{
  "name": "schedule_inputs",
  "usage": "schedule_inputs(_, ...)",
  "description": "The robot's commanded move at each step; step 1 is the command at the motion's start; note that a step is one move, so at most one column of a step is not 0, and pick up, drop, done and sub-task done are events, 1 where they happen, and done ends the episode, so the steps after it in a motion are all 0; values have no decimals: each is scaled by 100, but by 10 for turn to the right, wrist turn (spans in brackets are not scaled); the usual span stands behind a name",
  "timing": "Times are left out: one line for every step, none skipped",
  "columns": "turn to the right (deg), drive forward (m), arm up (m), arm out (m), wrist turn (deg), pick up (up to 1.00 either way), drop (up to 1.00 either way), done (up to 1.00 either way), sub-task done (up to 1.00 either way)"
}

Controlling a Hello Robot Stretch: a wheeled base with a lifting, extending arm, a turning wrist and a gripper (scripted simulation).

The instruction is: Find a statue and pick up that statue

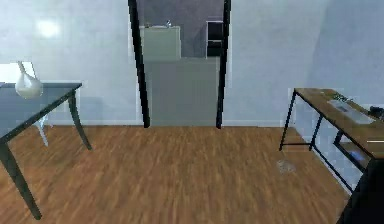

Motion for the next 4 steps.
schedule_inputs(-450,0,0,0,0,0,0,0,0)
schedule_inputs(-120,0,0,0,0,0,0,0,0)
schedule_inputs(-30,0,0,0,0,0,0,0,0)
schedule_inputs(0,100,0,0,0,0,0,0,0)
